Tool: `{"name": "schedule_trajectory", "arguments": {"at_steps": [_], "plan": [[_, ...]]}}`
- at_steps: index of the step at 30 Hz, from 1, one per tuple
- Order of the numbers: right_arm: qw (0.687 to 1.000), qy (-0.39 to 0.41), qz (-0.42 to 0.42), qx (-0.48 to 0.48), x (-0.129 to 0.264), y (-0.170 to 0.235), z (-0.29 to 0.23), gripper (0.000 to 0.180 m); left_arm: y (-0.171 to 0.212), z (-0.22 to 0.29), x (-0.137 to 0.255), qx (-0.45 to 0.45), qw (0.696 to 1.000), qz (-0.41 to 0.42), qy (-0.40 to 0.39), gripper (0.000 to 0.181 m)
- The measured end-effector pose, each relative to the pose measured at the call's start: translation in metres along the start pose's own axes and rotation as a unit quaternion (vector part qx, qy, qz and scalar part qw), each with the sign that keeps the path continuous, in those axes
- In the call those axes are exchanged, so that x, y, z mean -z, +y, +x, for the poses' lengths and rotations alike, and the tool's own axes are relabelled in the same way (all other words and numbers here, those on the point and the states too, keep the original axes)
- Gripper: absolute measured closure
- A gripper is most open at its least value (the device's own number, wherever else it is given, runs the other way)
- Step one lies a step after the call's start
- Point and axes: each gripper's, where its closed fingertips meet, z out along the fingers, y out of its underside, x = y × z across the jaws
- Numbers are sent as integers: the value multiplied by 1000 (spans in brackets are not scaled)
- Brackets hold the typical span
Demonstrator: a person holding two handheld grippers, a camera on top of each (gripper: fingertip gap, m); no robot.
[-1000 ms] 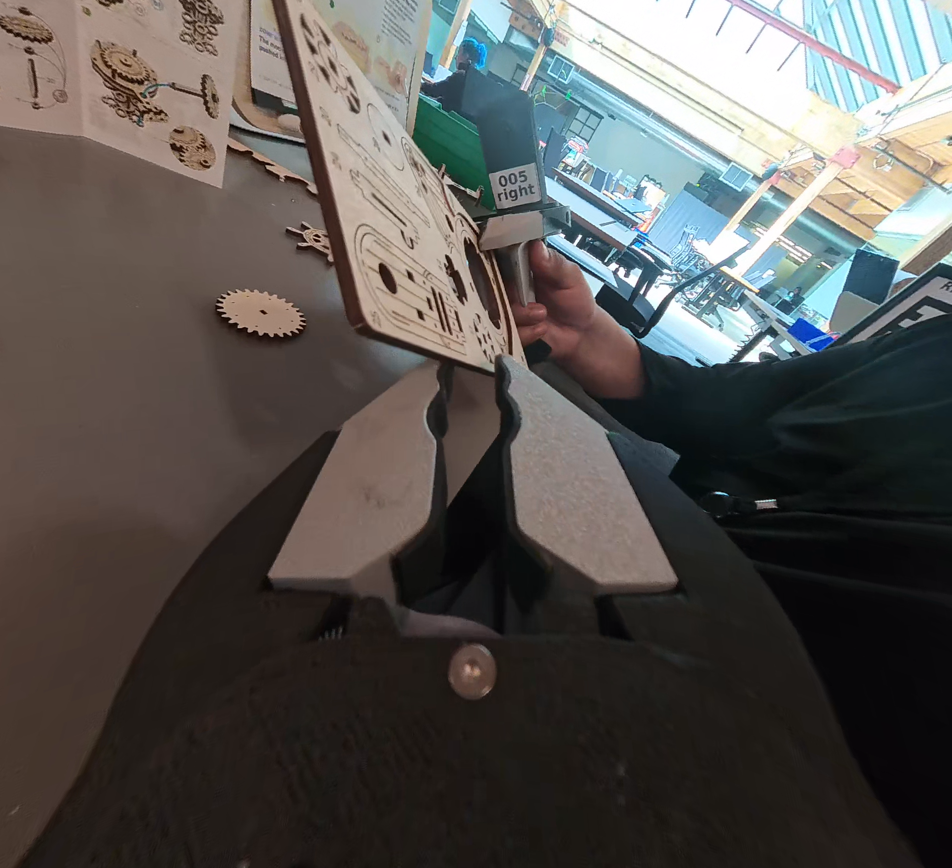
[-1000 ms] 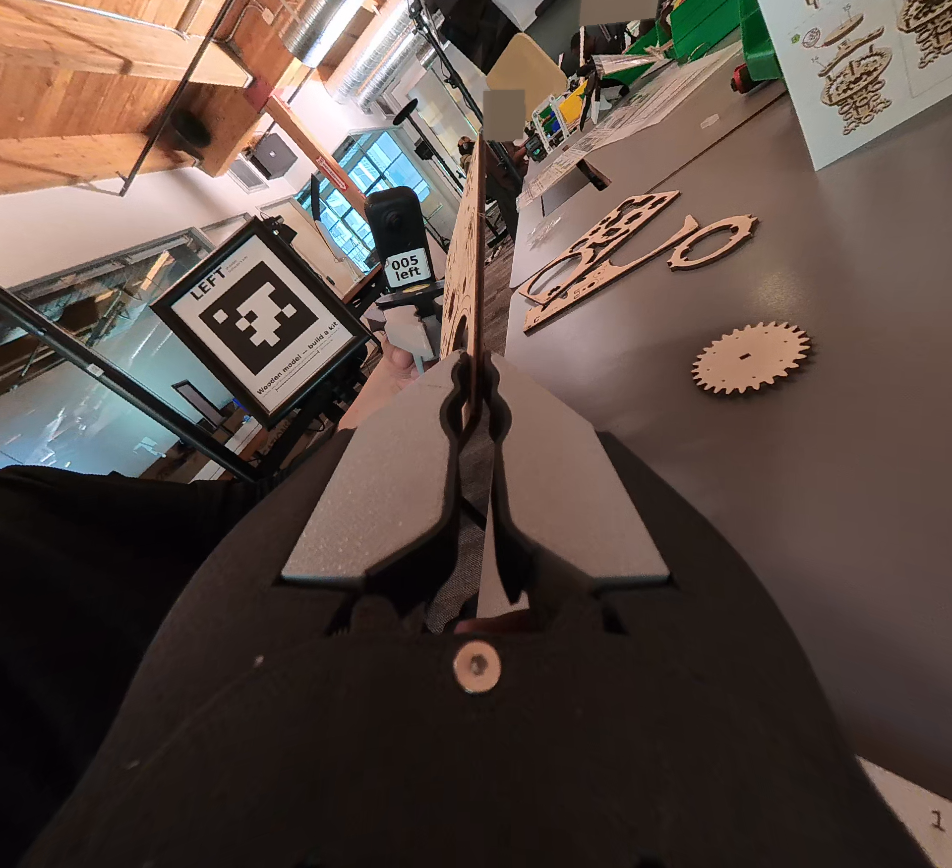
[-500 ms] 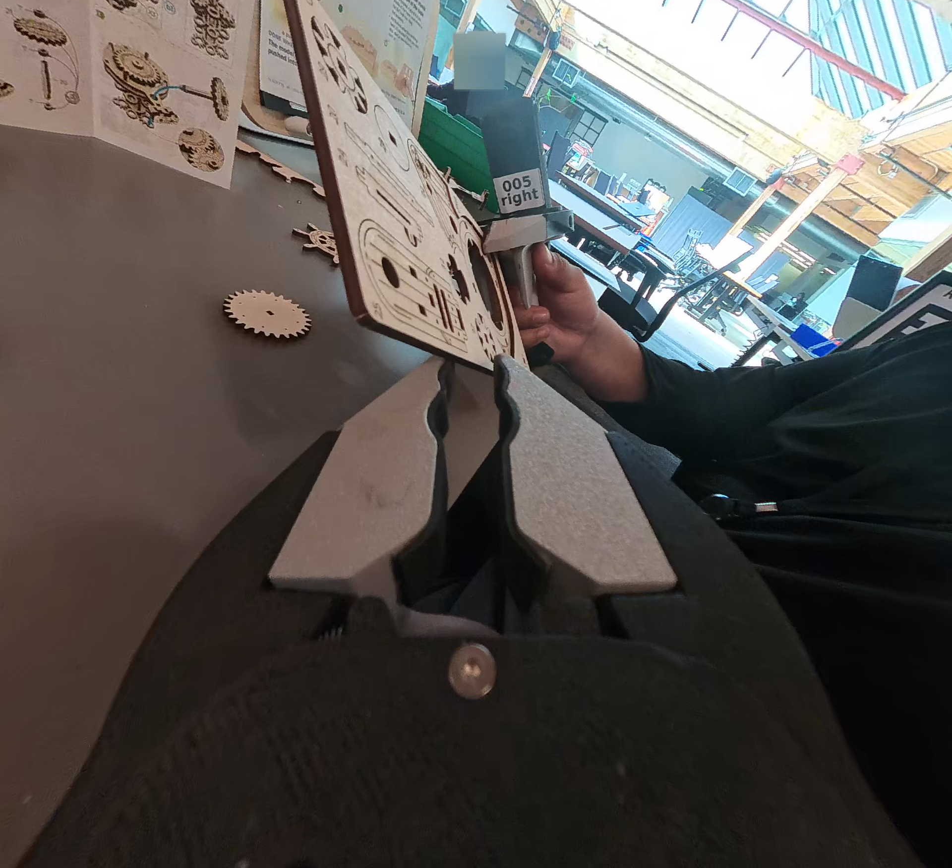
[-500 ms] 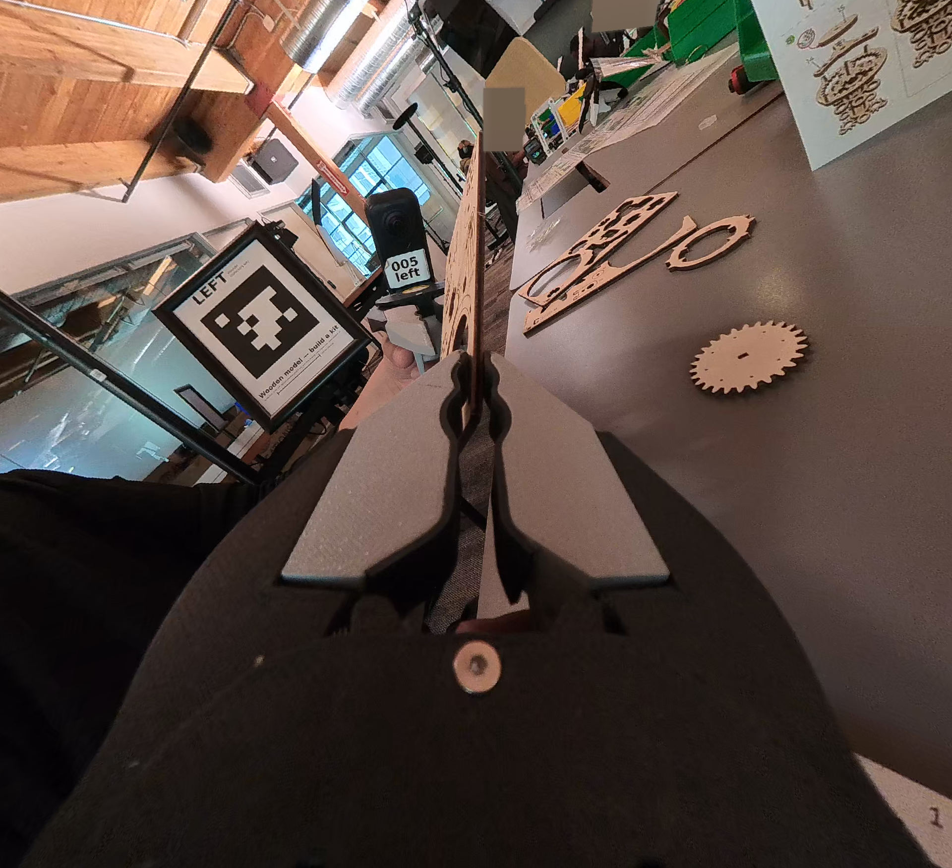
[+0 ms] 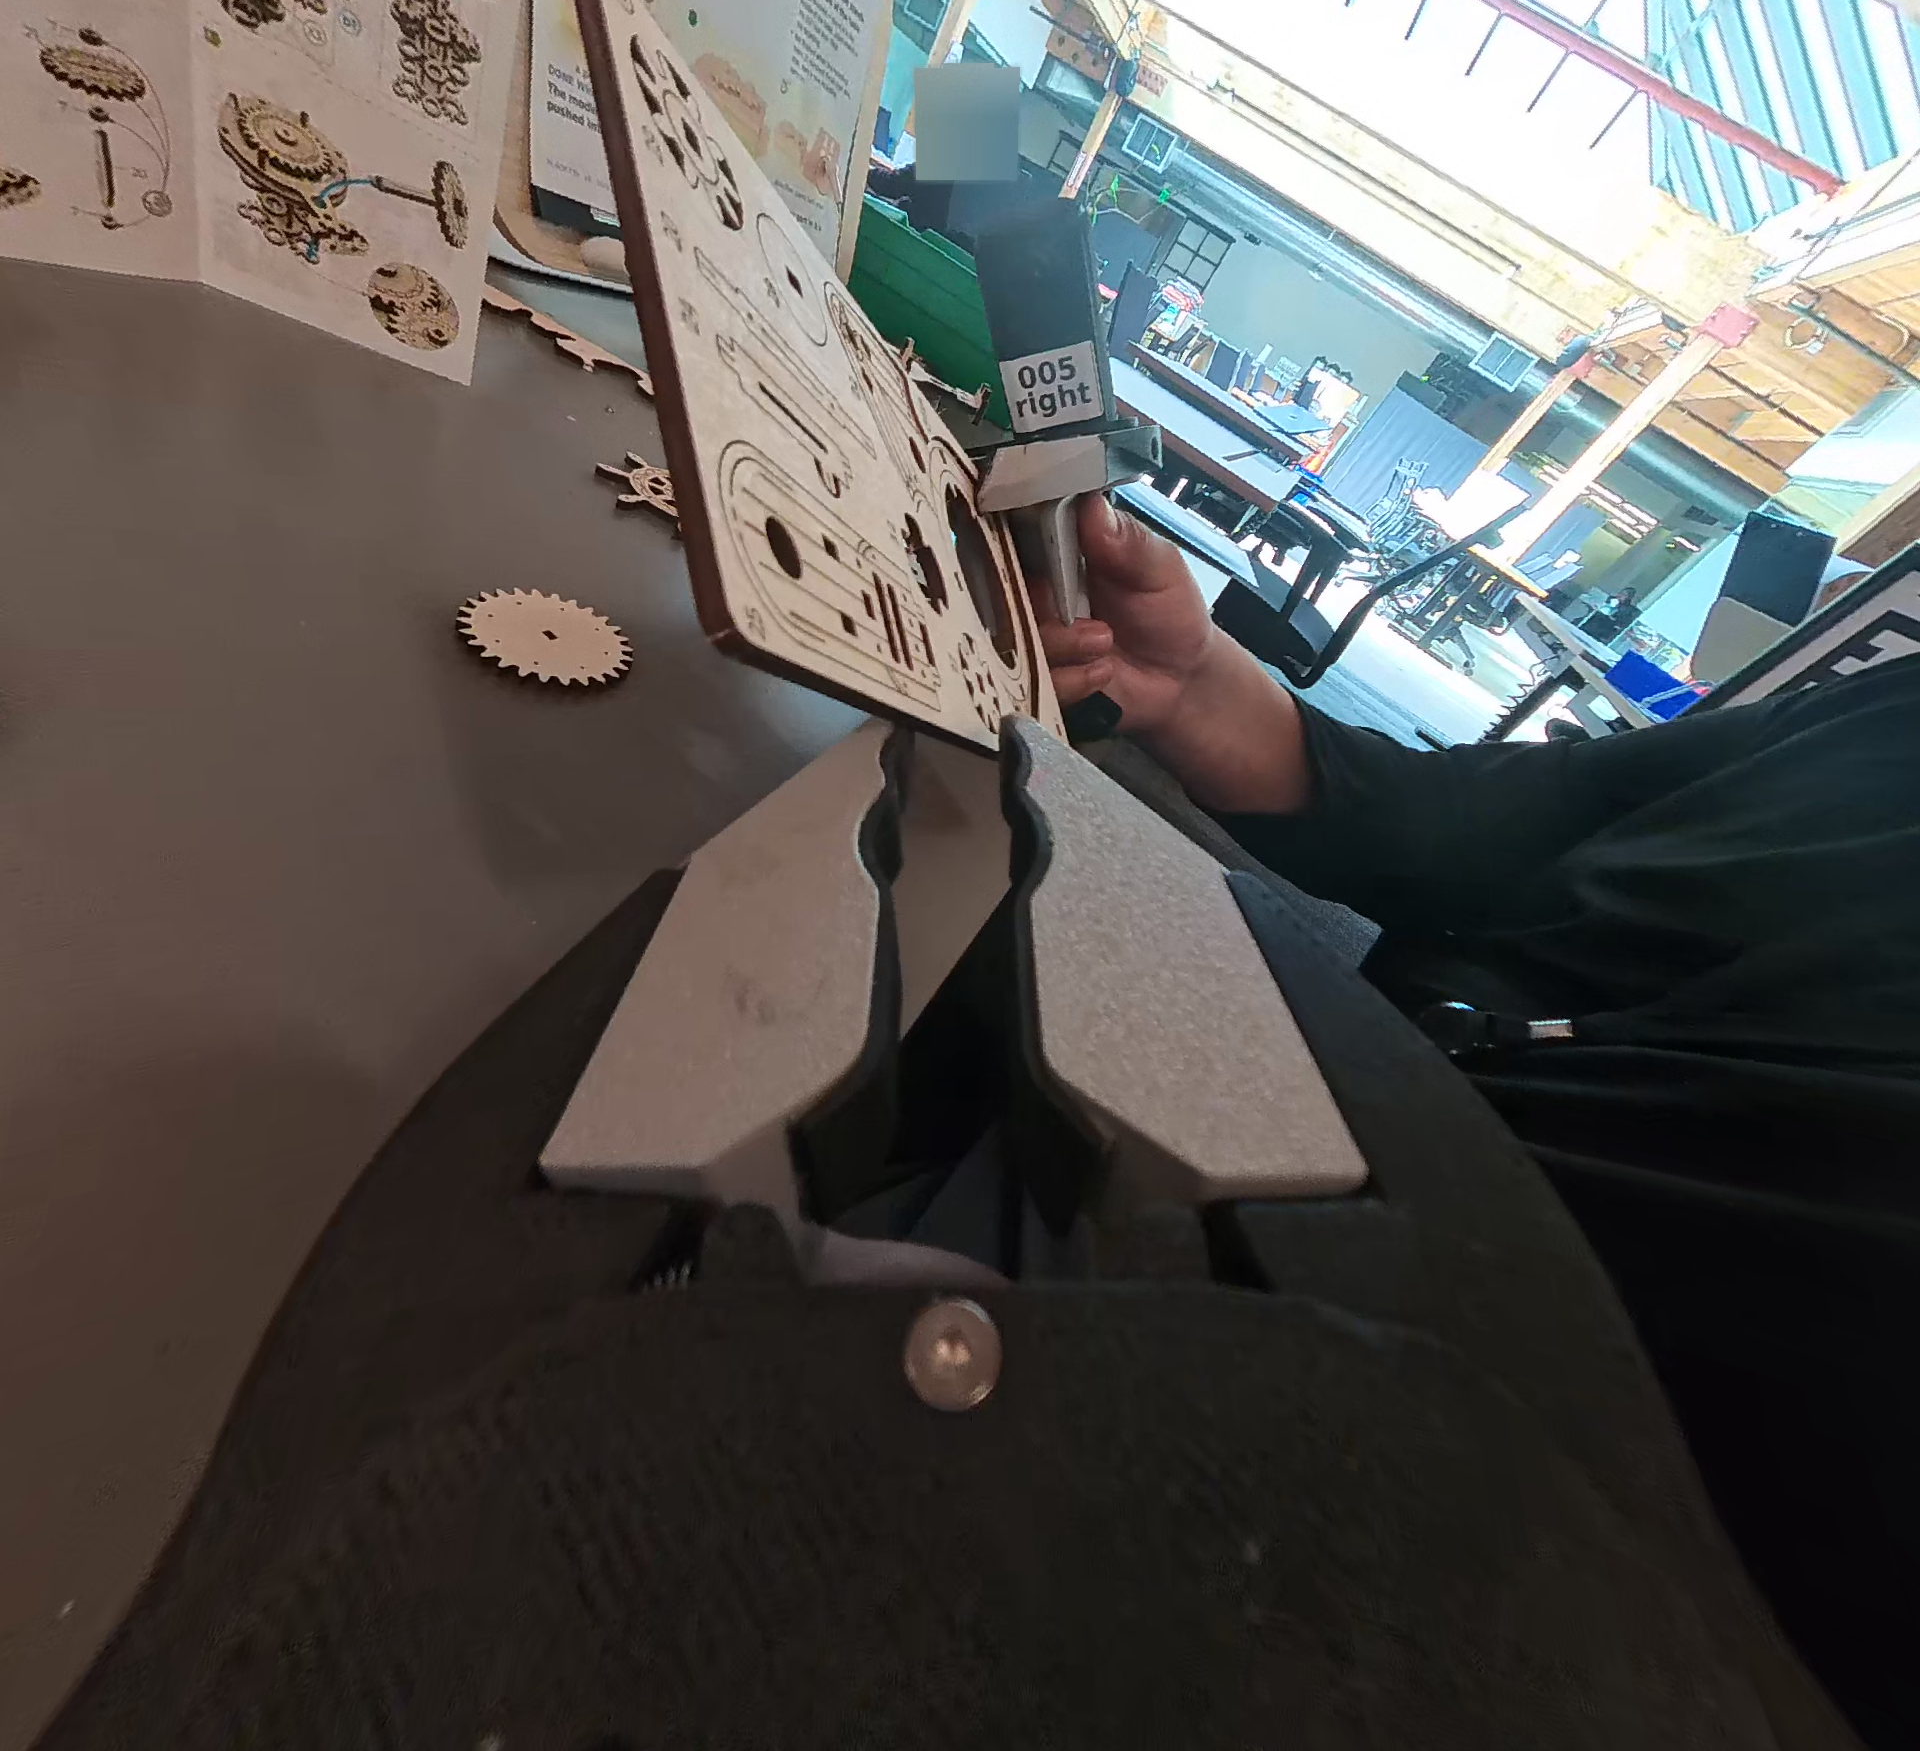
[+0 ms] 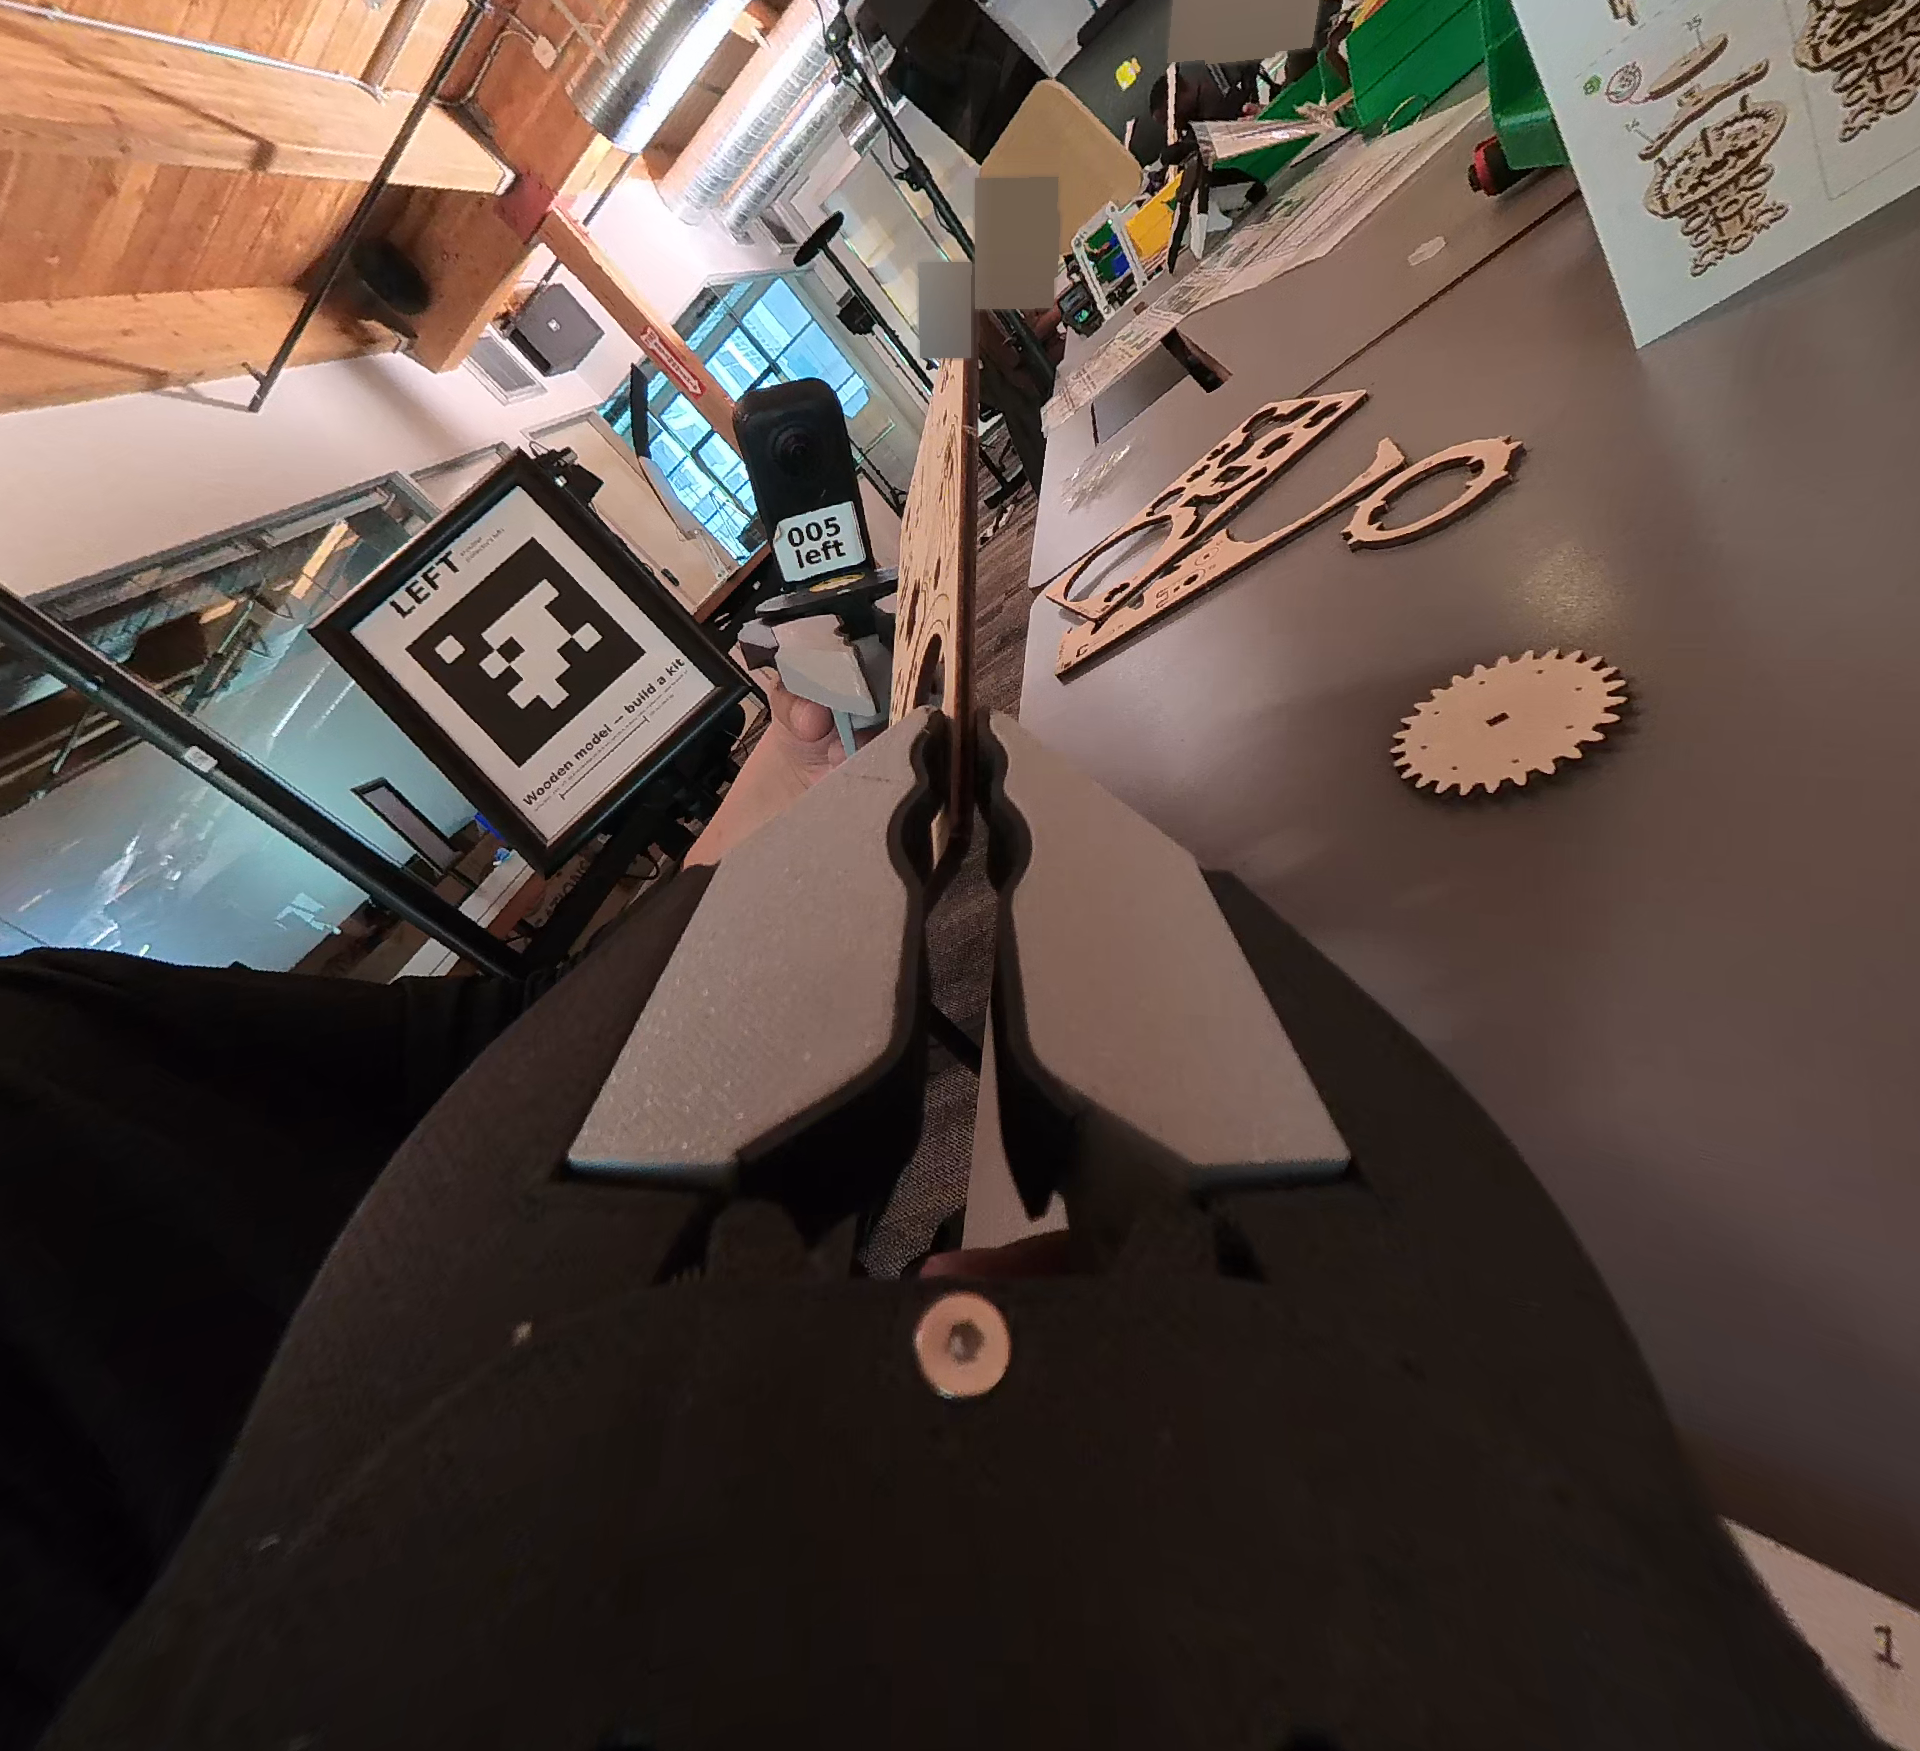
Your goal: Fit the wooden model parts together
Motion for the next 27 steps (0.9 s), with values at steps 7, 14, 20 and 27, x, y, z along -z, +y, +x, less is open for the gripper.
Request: {"name": "schedule_trajectory", "arguments": {"at_steps": [7, 14, 20, 27], "plan": [[1000, 0, 3, 1, 1, -1, 0, 179, -1, -1, 1, 2, 1000, 3, -1, 167], [1000, 2, 3, 2, 0, -1, 0, 178, -7, -3, 2, 7, 1000, 20, -6, 169], [999, 15, -32, -2, -3, 9, -1, 174, -20, -8, 6, 36, 998, 59, -3, 179], [992, 80, 21, 93, 80, -68, -68, 140, -15, -20, 21, 54, 998, 17, -40, 179]]}}
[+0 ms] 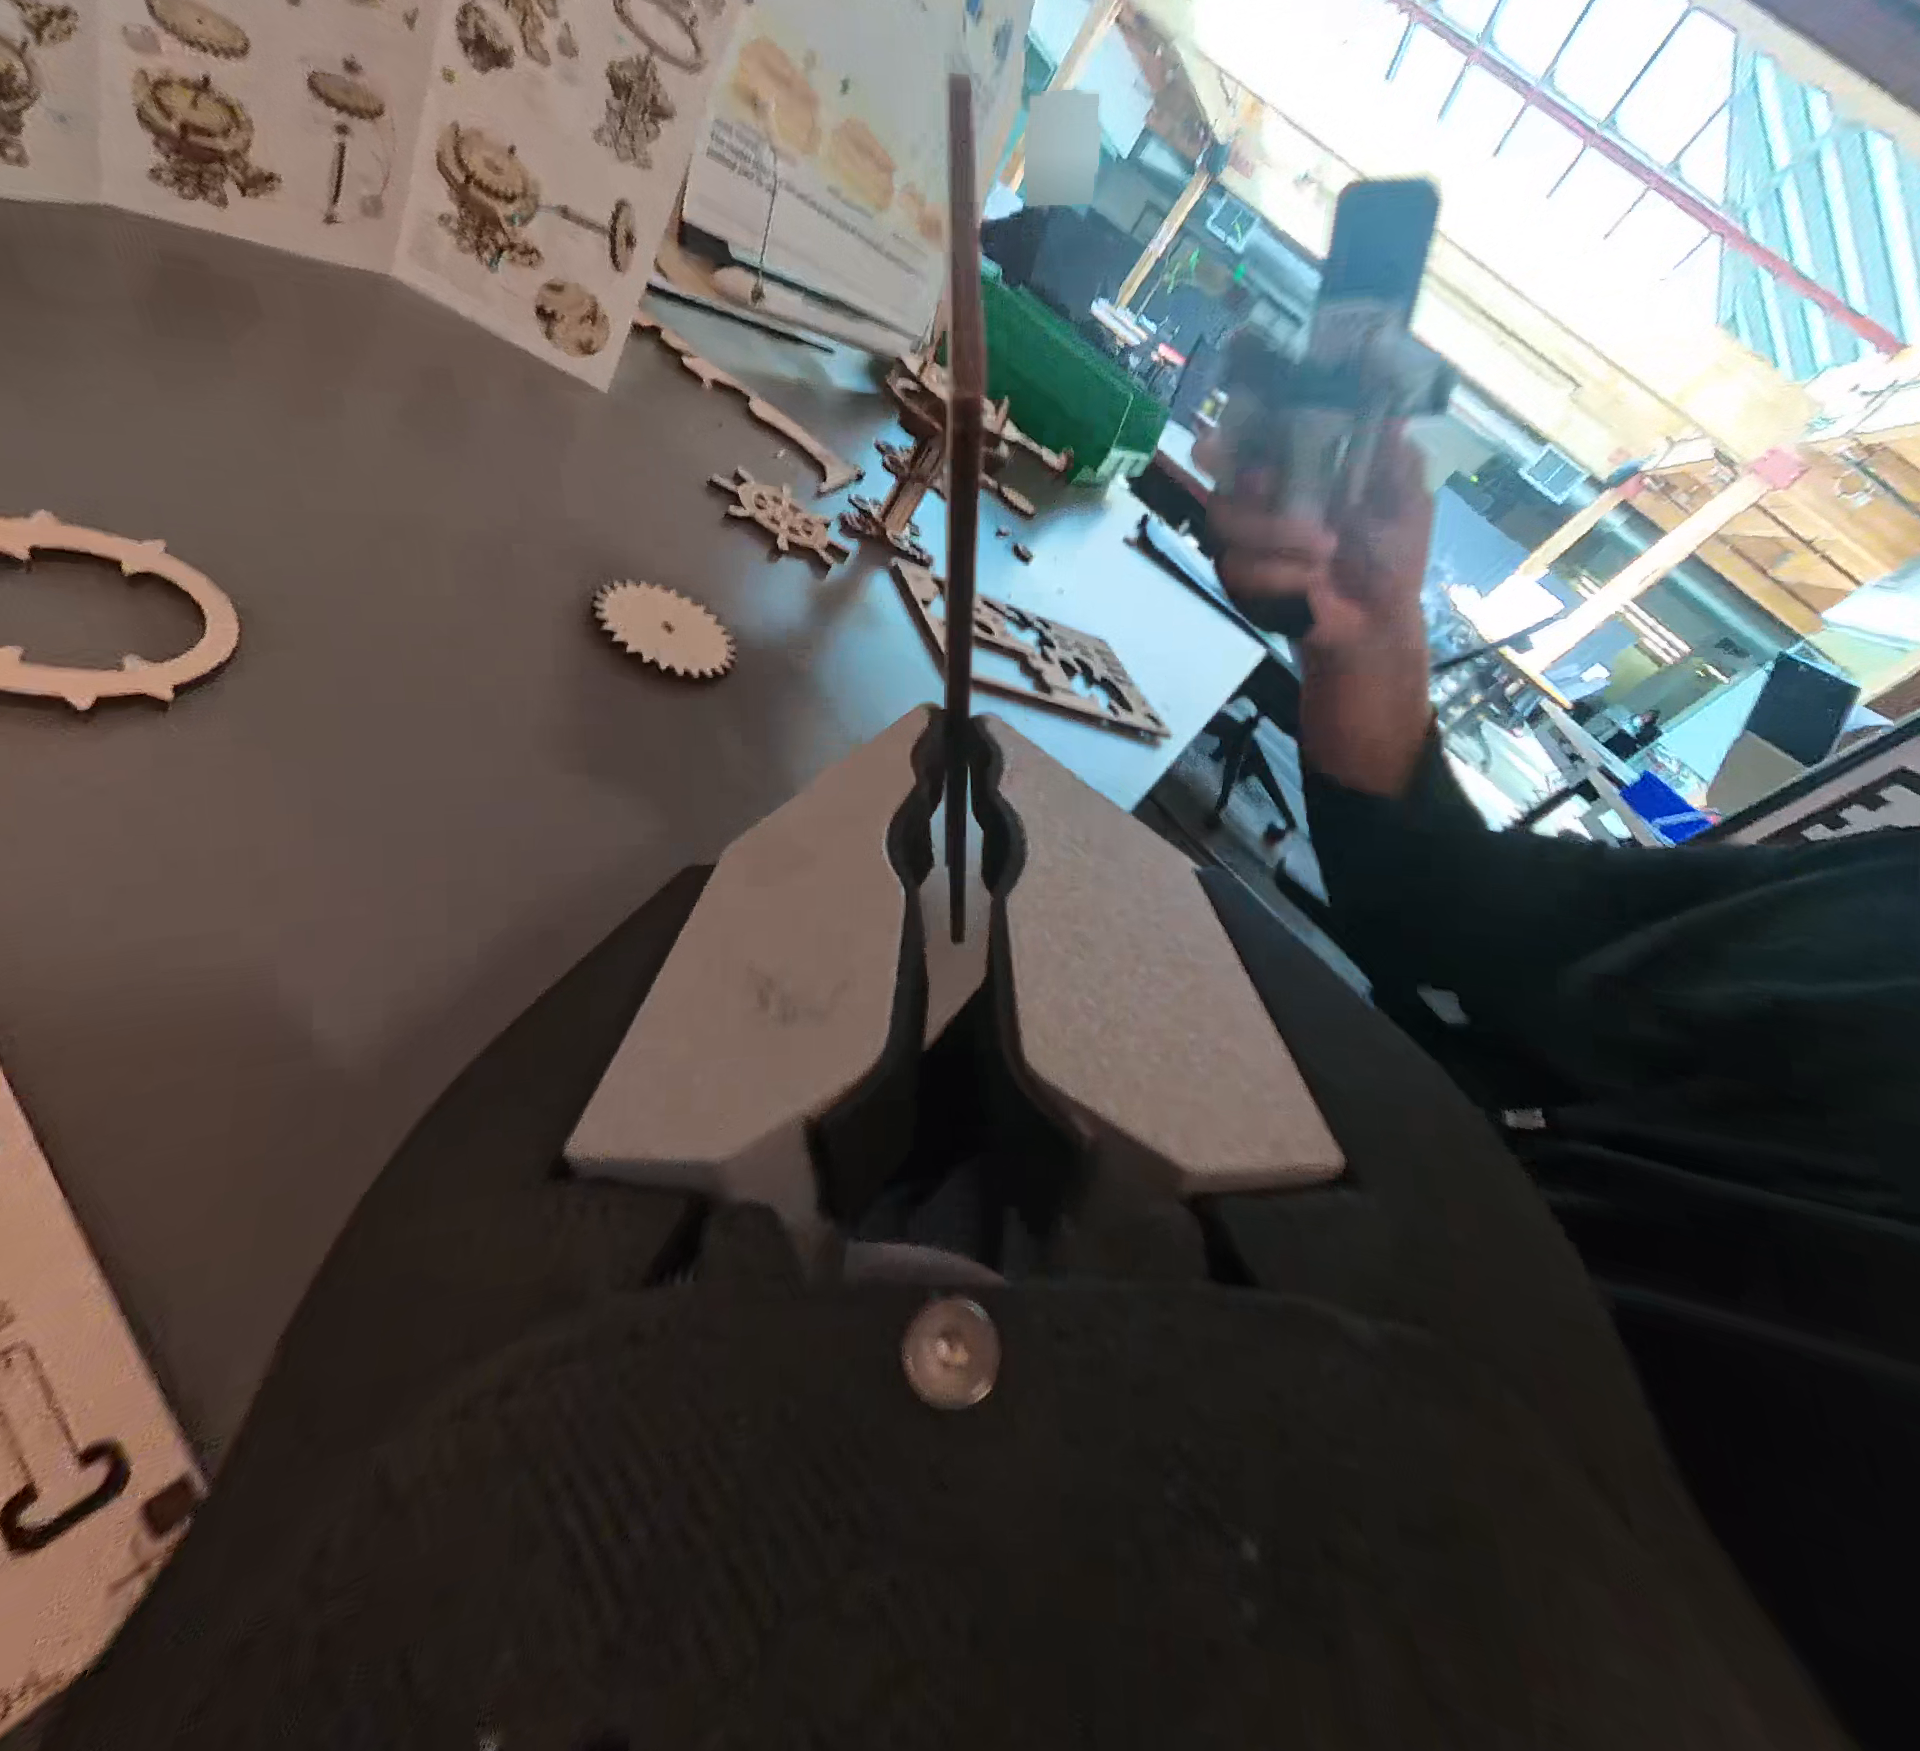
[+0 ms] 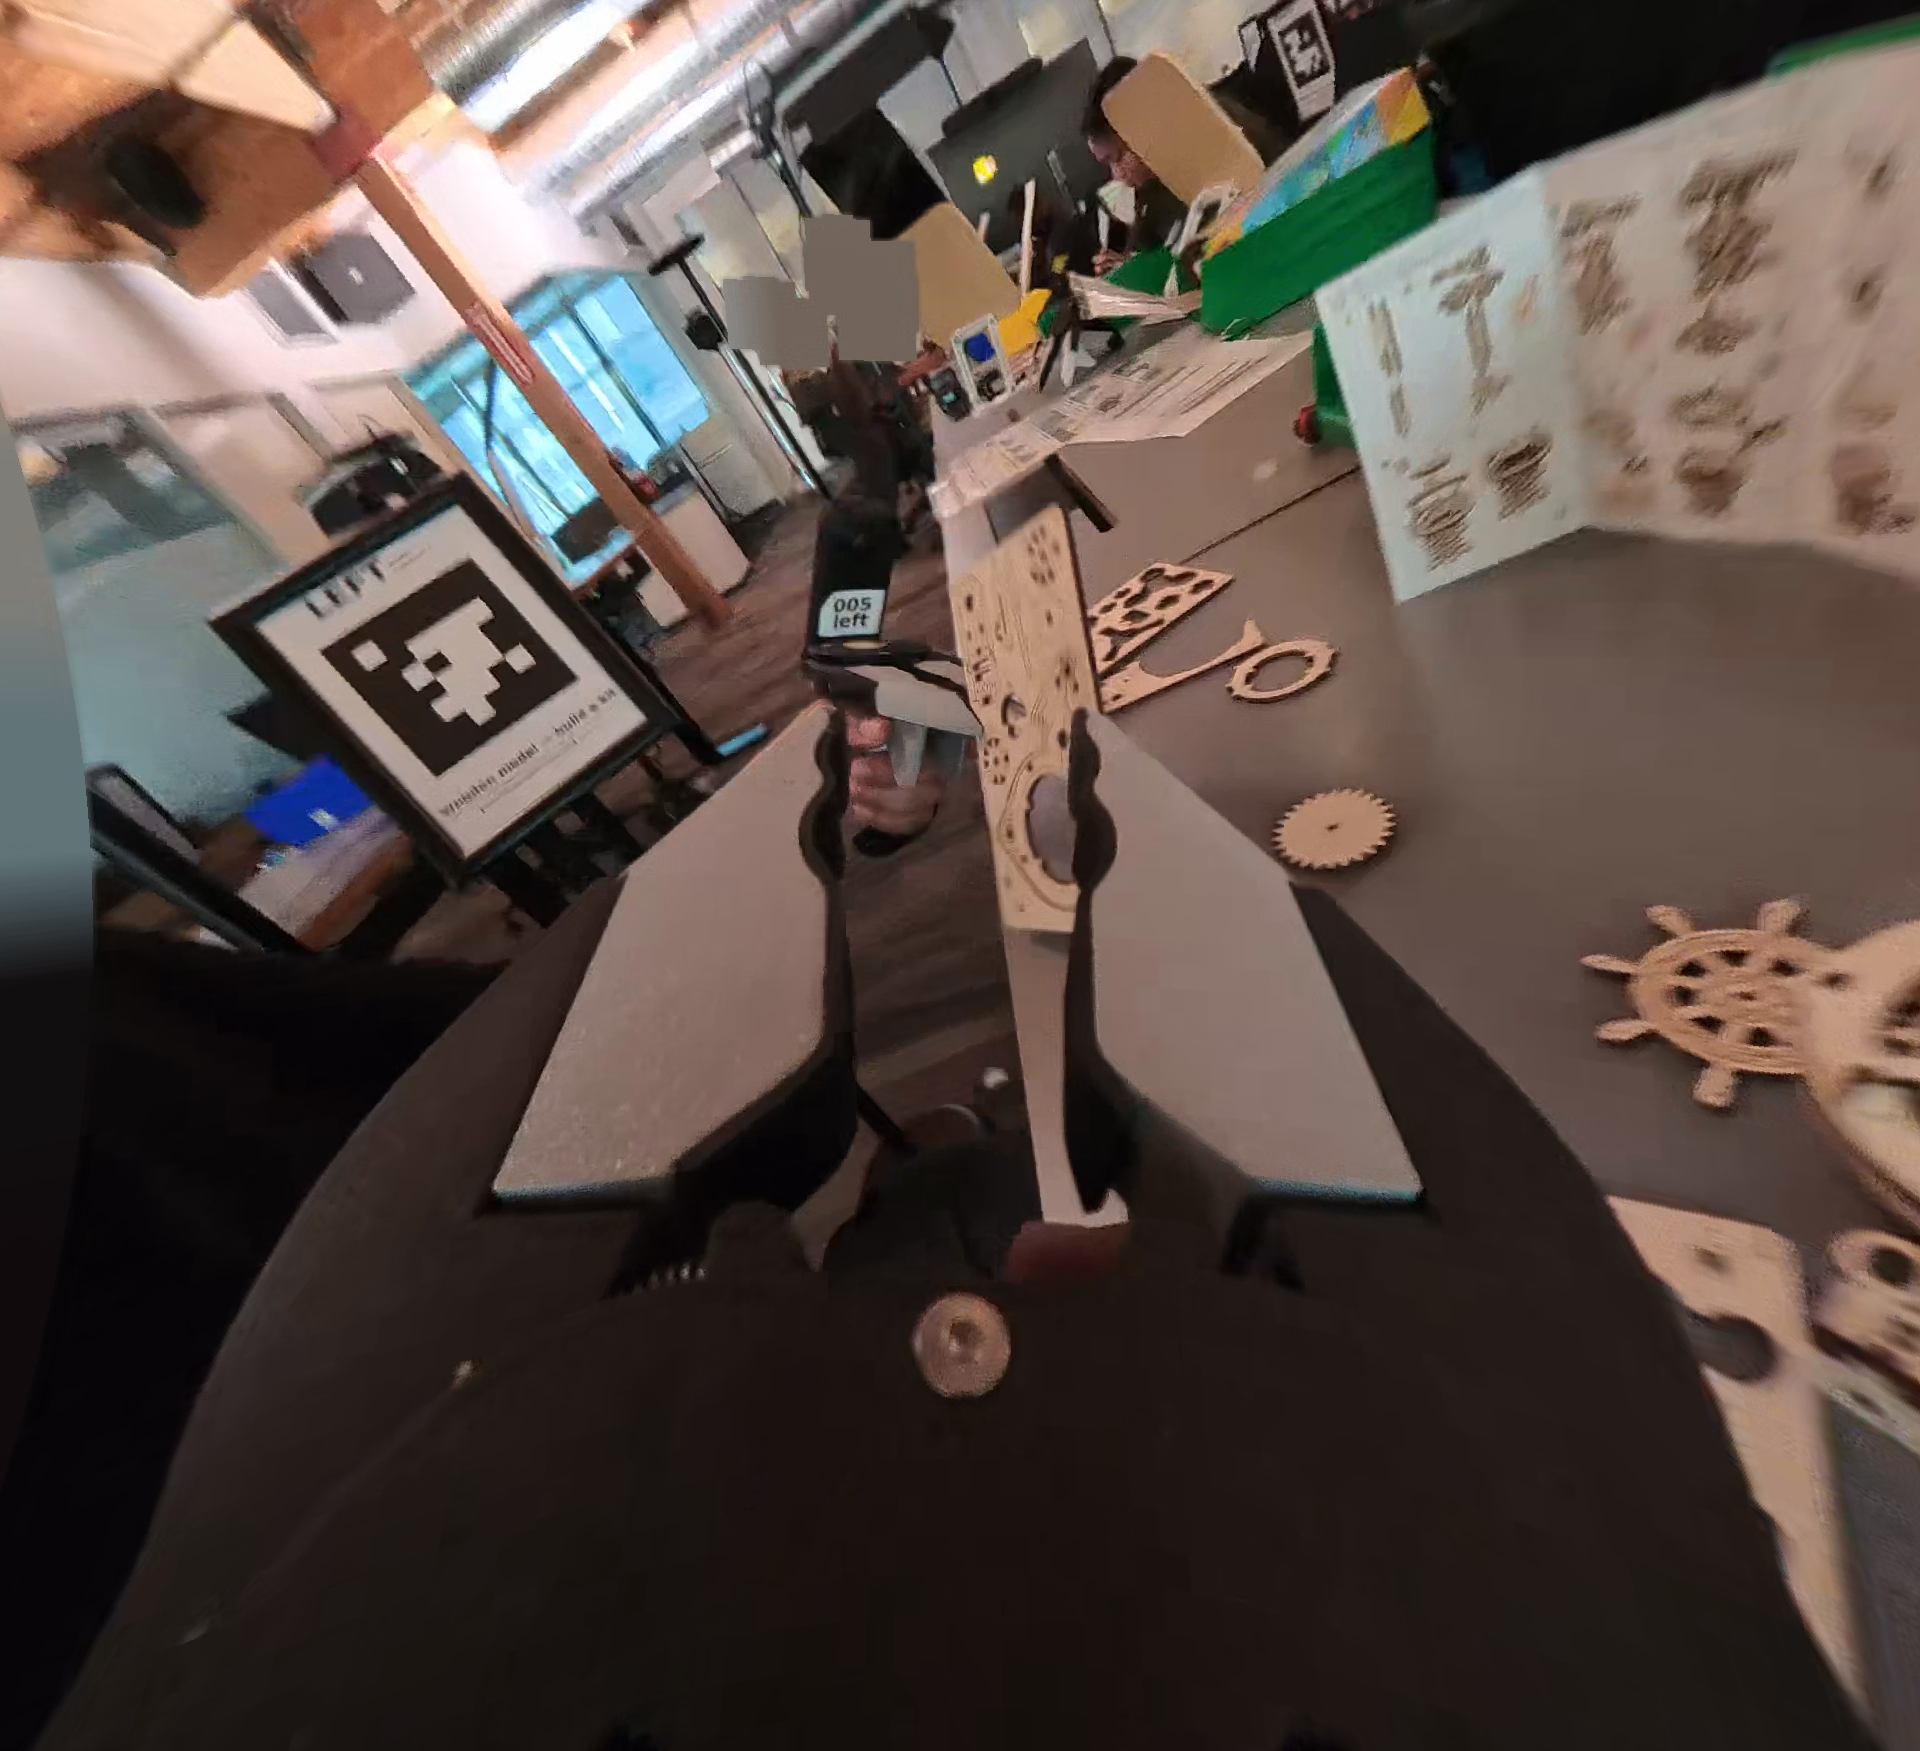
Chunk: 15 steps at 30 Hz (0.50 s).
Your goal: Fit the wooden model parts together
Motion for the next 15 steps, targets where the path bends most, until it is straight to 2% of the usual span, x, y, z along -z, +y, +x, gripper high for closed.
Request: {"name": "schedule_trajectory", "arguments": {"at_steps": [3, 6, 9, 12, 15], "plan": [[994, 68, -50, 66, 39, -11, -8, 139, 11, -4, 7, 21, 1000, -21, -1, 179], [978, 149, -97, 112, 81, 6, 5, 139, 16, -15, 14, 48, 999, -14, -19, 179], [967, 197, -121, 109, 117, 35, 24, 141, 19, -31, 15, 73, 996, -8, -48, 178], [964, 220, -126, 83, 145, 61, 39, 141, 18, -30, 12, 92, 995, -5, -37, 178], [962, 234, -119, 74, 168, 71, 47, 142, 19, -31, 10, 95, 994, -5, -46, 178]]}}
